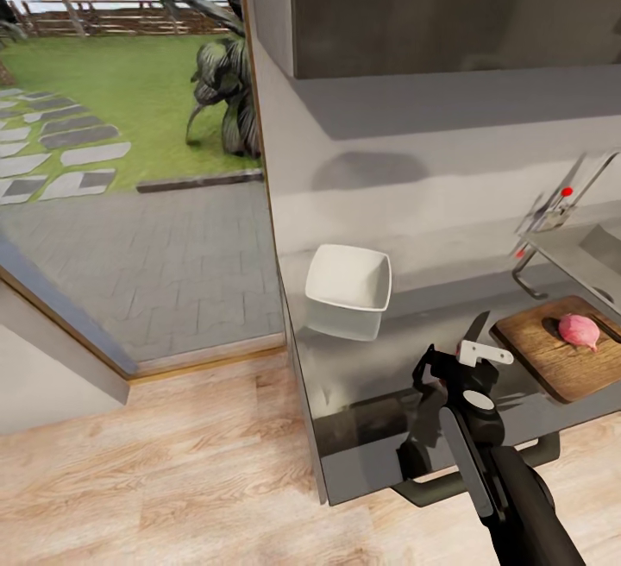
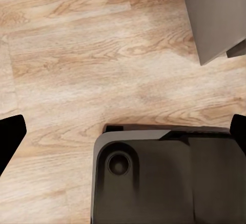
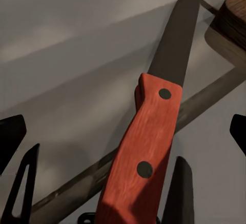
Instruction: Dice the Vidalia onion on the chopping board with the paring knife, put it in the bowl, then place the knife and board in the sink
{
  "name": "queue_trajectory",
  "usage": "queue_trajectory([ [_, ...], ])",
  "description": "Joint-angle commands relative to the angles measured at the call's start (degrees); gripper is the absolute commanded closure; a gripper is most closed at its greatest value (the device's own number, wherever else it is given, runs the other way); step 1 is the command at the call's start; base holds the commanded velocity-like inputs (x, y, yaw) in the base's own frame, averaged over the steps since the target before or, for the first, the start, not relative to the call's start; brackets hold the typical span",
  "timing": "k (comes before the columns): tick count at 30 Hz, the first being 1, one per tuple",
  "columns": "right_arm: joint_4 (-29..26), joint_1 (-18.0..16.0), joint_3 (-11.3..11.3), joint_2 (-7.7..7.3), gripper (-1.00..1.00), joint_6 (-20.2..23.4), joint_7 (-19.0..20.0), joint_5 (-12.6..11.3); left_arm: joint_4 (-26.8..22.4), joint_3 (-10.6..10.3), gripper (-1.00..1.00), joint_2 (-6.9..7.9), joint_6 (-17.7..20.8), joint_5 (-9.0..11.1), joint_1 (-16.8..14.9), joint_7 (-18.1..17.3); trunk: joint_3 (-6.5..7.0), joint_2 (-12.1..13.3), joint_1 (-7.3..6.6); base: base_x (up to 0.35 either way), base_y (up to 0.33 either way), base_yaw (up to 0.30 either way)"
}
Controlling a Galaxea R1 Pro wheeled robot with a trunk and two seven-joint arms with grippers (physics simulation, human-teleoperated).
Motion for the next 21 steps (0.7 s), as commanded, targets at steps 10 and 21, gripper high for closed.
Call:
queue_trajectory([
  [10,-0.1,0.0,0.2,-0.07,-1.0,0.2,-0.6,-0.5,-0.1,-0.4,-1.0,0.09,-0.1,0.6,0.0,0.3,-0.49,-0.1,0.03,0.0,0.0,0.0],
  [21,-0.1,0.0,0.1,-0.07,-1.0,0.2,-0.6,-0.5,-0.1,-0.4,-1.0,0.09,-0.1,0.6,0.0,0.3,-0.94,-0.1,0.03,0.0,0.0,0.0],
])
